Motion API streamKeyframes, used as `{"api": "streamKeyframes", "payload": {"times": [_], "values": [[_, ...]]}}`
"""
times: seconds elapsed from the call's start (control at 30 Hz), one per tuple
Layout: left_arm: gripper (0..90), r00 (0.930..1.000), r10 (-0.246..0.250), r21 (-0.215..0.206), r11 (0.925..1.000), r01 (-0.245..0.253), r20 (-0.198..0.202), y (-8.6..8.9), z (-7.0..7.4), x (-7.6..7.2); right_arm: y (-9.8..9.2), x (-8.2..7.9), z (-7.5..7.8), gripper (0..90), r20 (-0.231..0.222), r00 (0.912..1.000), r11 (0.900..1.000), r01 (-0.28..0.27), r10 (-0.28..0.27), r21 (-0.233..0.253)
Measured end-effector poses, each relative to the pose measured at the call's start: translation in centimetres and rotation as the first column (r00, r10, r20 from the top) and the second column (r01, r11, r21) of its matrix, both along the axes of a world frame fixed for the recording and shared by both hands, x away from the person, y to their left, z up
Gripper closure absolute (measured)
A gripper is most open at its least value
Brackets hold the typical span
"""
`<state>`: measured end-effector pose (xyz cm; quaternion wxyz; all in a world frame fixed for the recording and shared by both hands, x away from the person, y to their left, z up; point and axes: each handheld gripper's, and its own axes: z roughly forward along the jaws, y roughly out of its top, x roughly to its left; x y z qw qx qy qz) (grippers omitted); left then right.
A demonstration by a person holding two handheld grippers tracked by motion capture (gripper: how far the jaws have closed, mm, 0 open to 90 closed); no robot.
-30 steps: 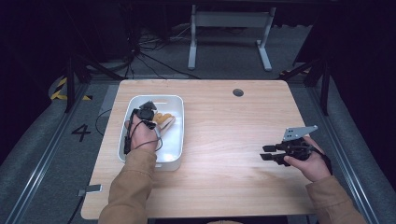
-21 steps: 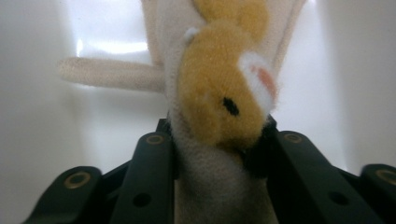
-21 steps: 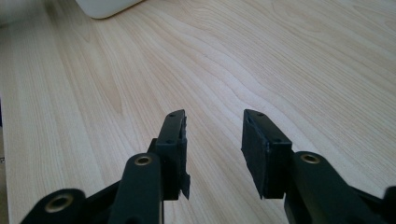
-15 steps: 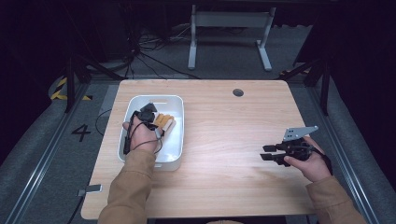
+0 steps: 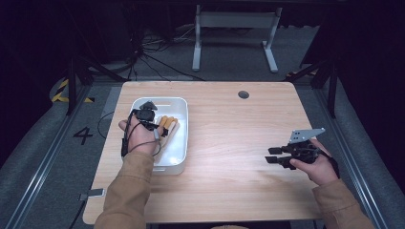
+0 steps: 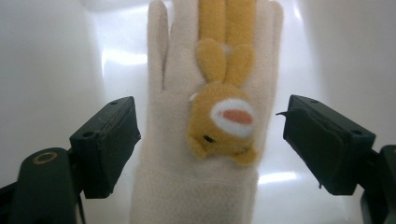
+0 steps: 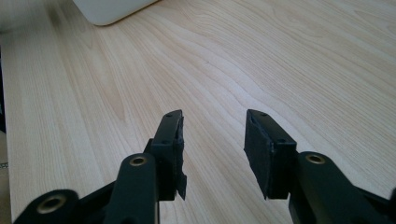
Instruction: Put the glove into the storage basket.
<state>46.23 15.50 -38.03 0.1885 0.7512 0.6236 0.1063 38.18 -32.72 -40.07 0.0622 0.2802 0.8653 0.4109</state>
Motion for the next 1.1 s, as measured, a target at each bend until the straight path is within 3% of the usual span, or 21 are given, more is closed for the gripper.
{"api": "streamKeyframes", "payload": {"times": [0.1, 0.23, 0.33, 0.43, 0.57, 0.67, 0.8, 0.93, 1.0, 1.1], "values": [[20.1, 0.9998, -0.007, -0.012, 0.9999, 0.007, 0.021, -0.1, 0.7, -0.5, 0.1, 0.0, 0.0, 58.1, 0.001, 1.0, 1.0, 0.0, 0.0, -0.004], [22.1, 0.9967, -0.064, -0.073, 0.9951, 0.067, 0.051, -0.6, 1.9, -1.4, 0.1, 0.1, -0.1, 58.1, -0.001, 1.0, 1.0, -0.001, 0.001, -0.005], [22.9, 0.9916, -0.099, -0.078, 0.9914, 0.105, 0.084, -1.2, 3.1, -2.2, 0.1, 0.3, -0.2, 58.1, -0.005, 1.0, 1.0, -0.001, 0.001, -0.01], [23.1, 0.9858, -0.14, -0.098, 0.984, 0.149, 0.093, -1.8, 4.0, -3.2, 0.1, 0.2, -0.2, 58.1, -0.006, 1.0, 1.0, -0.002, 0.002, -0.009], [23.8, 0.9684, -0.206, -0.09, 0.9714, 0.22, 0.141, -3.0, 5.2, -4.8, 0.2, 0.2, -0.2, 58.1, -0.005, 1.0, 1.0, -0.002, 0.002, -0.01], [24.2, 0.9516, -0.256, -0.082, 0.9586, 0.273, 0.17, -3.8, 5.8, -5.9, 0.2, 0.1, -0.2, 58.1, -0.004, 1.0, 1.0, -0.003, 0.003, -0.012], [24.6, 0.9206, -0.331, -0.088, 0.931, 0.354, 0.208, -5.1, 6.1, -7.1, 0.0, 0.0, -0.2, 58.1, -0.009, 1.0, 1.0, 0.001, -0.001, -0.008], [24.7, 0.8973, -0.382, -0.078, 0.9103, 0.406, 0.222, -6.4, 6.0, -8.1, -0.1, -0.1, -0.4, 58.0, -0.014, 0.9999, 1.0, 0.001, -0.002, -0.009], [25.1, 0.8905, -0.402, -0.074, 0.9022, 0.425, 0.213, -7.1, 5.7, -8.4, -0.1, -0.2, -0.4, 57.9, -0.016, 0.9998, 1.0, 0.006, -0.006, -0.011], [25.8, 0.8778, -0.438, -0.087, 0.8835, 0.46, 0.193, -8.2, 4.8, -8.5, -0.3, -0.3, -0.5, 57.7, -0.02, 0.9998, 1.0, 0.007, -0.007, -0.011]]}}
